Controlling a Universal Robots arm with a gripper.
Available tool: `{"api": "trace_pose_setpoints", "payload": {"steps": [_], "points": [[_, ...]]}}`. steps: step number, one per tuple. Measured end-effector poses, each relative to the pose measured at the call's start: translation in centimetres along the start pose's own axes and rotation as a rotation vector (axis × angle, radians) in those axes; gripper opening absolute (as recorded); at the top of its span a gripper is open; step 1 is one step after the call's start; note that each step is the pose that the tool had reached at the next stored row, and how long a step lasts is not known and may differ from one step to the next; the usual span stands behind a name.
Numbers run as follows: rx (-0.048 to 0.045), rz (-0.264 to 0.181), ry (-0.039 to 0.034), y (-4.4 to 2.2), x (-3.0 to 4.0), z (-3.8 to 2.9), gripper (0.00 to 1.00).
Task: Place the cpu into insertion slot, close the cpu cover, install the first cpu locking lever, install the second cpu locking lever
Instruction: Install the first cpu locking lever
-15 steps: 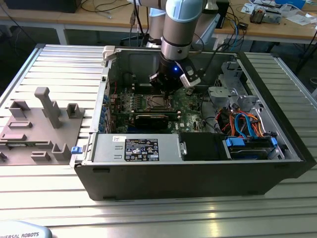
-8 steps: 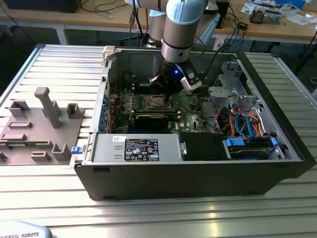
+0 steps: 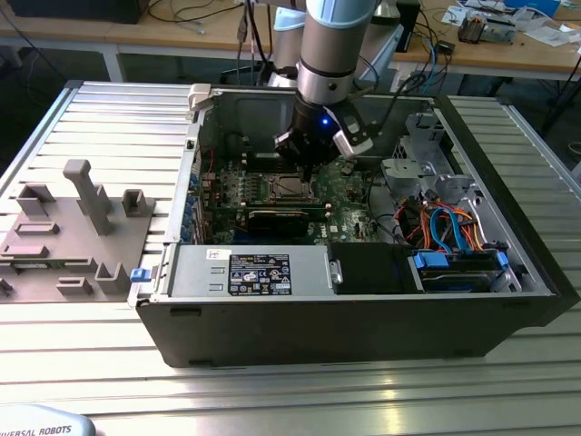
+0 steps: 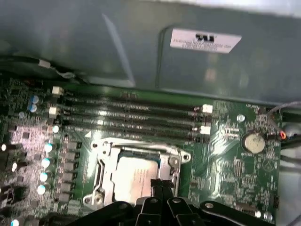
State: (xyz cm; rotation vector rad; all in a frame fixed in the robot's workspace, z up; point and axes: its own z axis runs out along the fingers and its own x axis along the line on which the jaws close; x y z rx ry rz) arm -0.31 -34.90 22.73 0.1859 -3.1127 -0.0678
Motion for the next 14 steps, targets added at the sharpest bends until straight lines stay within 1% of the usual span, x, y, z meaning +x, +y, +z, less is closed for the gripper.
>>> {"api": "trace_pose_setpoints", "payload": {"steps": [1, 2, 3, 5, 9, 11, 14], "points": [[0.0168, 0.0, 0.0019, 0.0, 0.0, 0.0, 0.11], [0.0231, 0.001, 0.0027, 0.0, -0.01, -0.04, 0.11], [0.0236, 0.0, 0.003, 0.0, 0.0, -0.11, 0.11], [0.0234, 0.001, 0.0028, 0.02, 0.01, -0.69, 0.11], [0.0235, 0.001, 0.0028, 0.06, 0.03, -1.45, 0.11], [0.0234, 0.001, 0.0028, 0.08, 0.04, -2.04, 0.11], [0.0234, 0.001, 0.0027, 0.1, 0.05, -2.5, 0.11]]}}
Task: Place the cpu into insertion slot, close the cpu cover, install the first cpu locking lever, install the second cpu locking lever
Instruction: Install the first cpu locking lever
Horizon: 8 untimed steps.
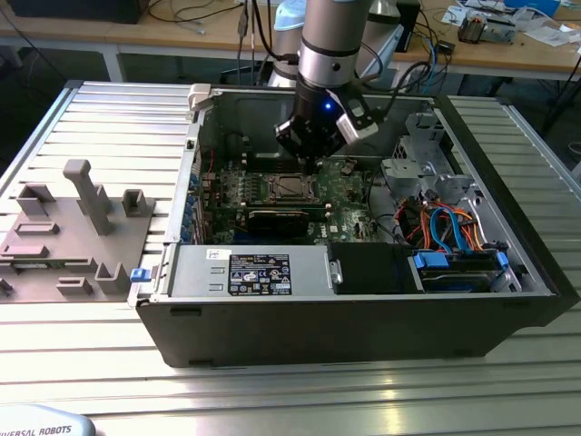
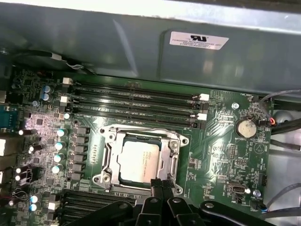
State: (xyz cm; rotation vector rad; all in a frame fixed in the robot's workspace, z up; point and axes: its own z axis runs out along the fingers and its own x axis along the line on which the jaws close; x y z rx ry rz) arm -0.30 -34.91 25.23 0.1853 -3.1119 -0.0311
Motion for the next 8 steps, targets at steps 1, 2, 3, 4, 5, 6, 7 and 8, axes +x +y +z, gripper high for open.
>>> {"api": "trace_pose_setpoints", "payload": {"steps": [1, 2, 3, 4, 5, 6, 7, 8], "points": [[0.0, 0.0, 0.0001, 0.0, 0.0, -0.16, 0.11], [0.0001, 0.0, 0.0, 0.0, 0.01, -0.26, 0.11], [0.0, 0.0, 0.0, 0.01, 0.01, -0.35, 0.11], [0.0001, 0.0, 0.0001, 0.01, 0.01, -0.41, 0.11], [-0.0002, 0.0, -0.0001, 0.01, 0.01, -0.42, 0.11], [-0.0003, 0.0, -0.0002, 0.01, 0.01, -0.42, 0.11], [-0.0001, 0.0, 0.0, 0.01, 0.01, -0.43, 0.11], [0.0, 0.0, 0.0, 0.01, 0.01, -0.46, 0.11]]}}
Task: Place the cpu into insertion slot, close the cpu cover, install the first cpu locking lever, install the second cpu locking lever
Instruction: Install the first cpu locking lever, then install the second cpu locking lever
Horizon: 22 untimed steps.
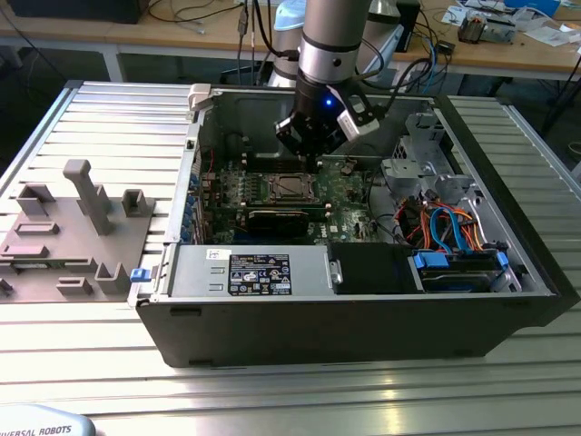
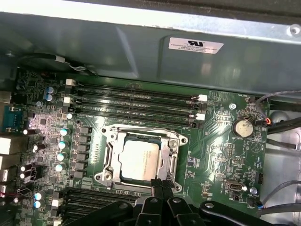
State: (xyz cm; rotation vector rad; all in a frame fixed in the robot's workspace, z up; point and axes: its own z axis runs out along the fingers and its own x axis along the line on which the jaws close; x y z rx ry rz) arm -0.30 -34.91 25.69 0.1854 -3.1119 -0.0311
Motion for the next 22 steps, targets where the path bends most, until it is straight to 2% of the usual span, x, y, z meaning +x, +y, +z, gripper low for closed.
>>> {"api": "trace_pose_setpoints", "payload": {"steps": [12, 18, 19, 21, 22], "points": [[0.0003, 0.0, 0.0001, -0.1, 0.01, -0.07, 0.11], [-0.0019, 0.0, -0.0002, -1.16, 0.14, -0.07, 0.11], [-0.0053, 0.0, -0.0007, -1.28, 0.16, -0.07, 0.11], [-0.0248, -0.001, -0.0029, -1.61, 0.2, -0.08, 0.11], [-0.0385, -0.001, -0.0045, -1.77, 0.23, -0.08, 0.11]]}}
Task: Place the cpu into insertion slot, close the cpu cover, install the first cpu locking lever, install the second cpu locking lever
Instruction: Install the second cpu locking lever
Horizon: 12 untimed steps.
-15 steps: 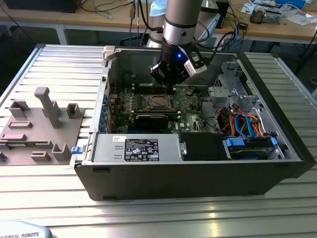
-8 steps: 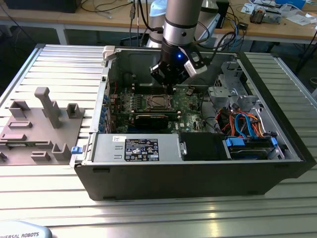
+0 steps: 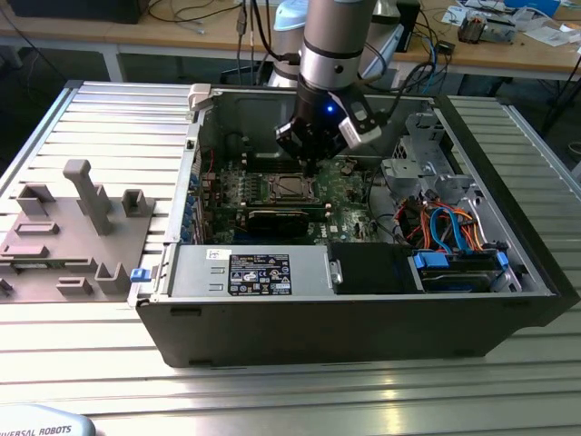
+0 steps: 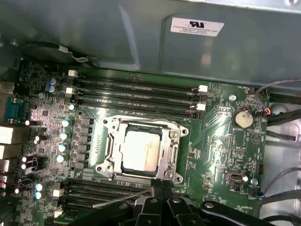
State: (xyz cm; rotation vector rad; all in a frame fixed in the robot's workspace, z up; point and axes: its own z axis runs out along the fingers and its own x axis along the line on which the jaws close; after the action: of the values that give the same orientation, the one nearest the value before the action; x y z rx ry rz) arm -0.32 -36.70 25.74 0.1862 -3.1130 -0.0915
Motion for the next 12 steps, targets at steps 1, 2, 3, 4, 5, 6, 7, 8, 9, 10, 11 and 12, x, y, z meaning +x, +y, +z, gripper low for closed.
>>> {"api": "trace_pose_setpoints", "payload": {"steps": [1, 2, 3, 4, 5, 6, 7, 8, 9, 10, 11, 12], "points": [[-0.0169, 0.0, -0.0021, -0.16, 0.03, 0.0, 0.11], [-0.035, -0.001, -0.0042, -0.33, 0.06, -0.01, 0.11], [-0.0502, -0.001, -0.006, -0.47, 0.09, -0.02, 0.11], [-0.0722, -0.002, -0.0087, -0.71, 0.14, -0.02, 0.11], [-0.0848, -0.002, -0.0101, -0.88, 0.19, -0.03, 0.11], [-0.0956, -0.002, -0.0115, -1.04, 0.25, -0.03, 0.11], [-0.1047, -0.003, -0.0125, -1.2, 0.32, -0.03, 0.11], [-0.1137, -0.003, -0.0136, -1.37, 0.4, -0.04, 0.11], [-0.1253, -0.003, -0.015, -1.68, 0.57, -0.04, 0.11], [-0.1288, -0.003, -0.0154, -1.87, 0.7, -0.03, 0.11], [-0.1307, -0.003, -0.0157, -2.03, 0.82, -0.01, 0.11], [-0.1316, -0.003, -0.0158, -2.2, 0.97, -0.01, 0.11]]}}
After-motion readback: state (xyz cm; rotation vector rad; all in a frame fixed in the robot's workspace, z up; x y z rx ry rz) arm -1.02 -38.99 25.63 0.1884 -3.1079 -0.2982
